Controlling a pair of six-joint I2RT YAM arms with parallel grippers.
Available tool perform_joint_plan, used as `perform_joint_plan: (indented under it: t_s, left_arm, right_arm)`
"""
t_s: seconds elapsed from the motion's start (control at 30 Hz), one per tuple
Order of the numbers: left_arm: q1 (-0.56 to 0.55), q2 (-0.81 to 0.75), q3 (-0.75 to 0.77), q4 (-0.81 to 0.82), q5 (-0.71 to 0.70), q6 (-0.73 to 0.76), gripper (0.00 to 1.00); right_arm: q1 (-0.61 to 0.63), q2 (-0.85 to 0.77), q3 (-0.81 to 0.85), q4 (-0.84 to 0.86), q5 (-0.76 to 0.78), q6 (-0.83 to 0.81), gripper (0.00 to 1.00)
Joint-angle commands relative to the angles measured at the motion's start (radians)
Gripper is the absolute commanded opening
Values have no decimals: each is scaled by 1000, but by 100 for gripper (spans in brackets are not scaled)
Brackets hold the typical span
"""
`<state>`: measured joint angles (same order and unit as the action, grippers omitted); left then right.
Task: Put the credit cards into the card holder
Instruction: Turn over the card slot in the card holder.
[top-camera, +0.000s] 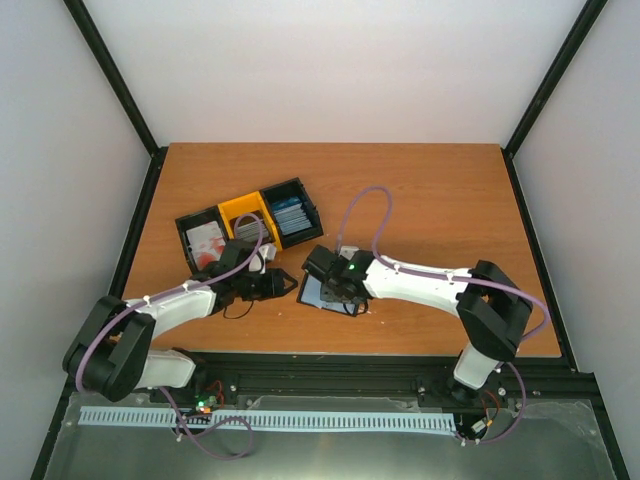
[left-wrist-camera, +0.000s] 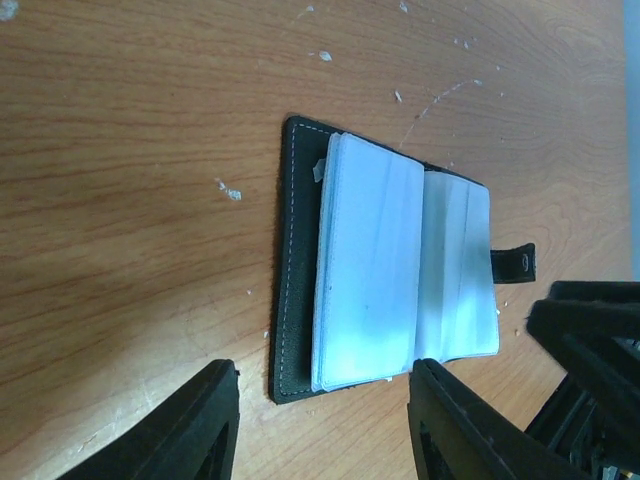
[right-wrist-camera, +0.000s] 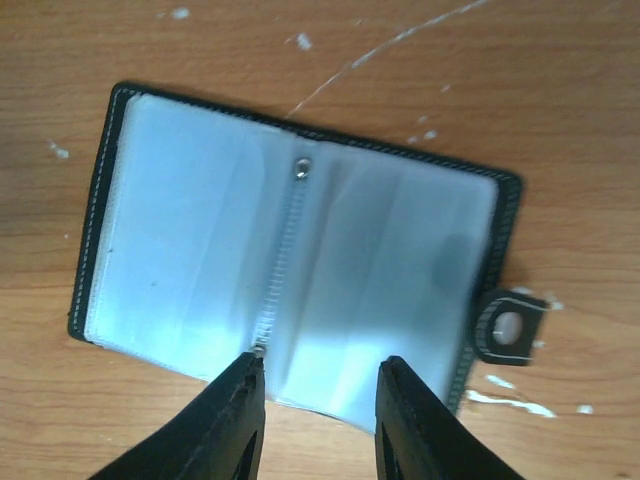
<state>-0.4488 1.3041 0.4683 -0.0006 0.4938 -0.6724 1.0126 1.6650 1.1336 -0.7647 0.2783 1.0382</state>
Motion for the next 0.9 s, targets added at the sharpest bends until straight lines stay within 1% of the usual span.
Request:
perform_joint_plan:
  t_s: [0.0, 0.13, 0.17, 0.27, 0.37, 0.6, 0.7, 0.87]
  left_arm:
    - [5, 10, 31, 9, 2, 27, 48]
    - [6, 20, 29, 18, 16, 34, 47]
    - [5, 26, 29, 20, 18, 35, 46]
    - [5, 39, 33, 24, 17, 34, 44]
    - [6, 40, 41, 23, 10, 32, 43]
    - [5, -17, 71, -30, -83, 32, 45]
    - [7, -43, 99, -69, -127, 36, 47]
    - [17, -83, 166, -144, -186, 42, 50]
  right_arm:
    - [-15, 31, -42, 121, -94, -29, 30]
    - [-37, 31, -88, 146, -118, -33, 28]
    - [-43, 32, -97, 146, -120, -31, 28]
    - [-52, 50, -98, 93, -104, -37, 28]
    - [-59, 72, -90, 45, -83, -58, 30]
    - [-108, 93, -91, 7, -77, -102, 30]
    - [-133, 85, -88, 4, -92, -150, 28]
    - [-161, -2, -68, 31, -125, -228, 27]
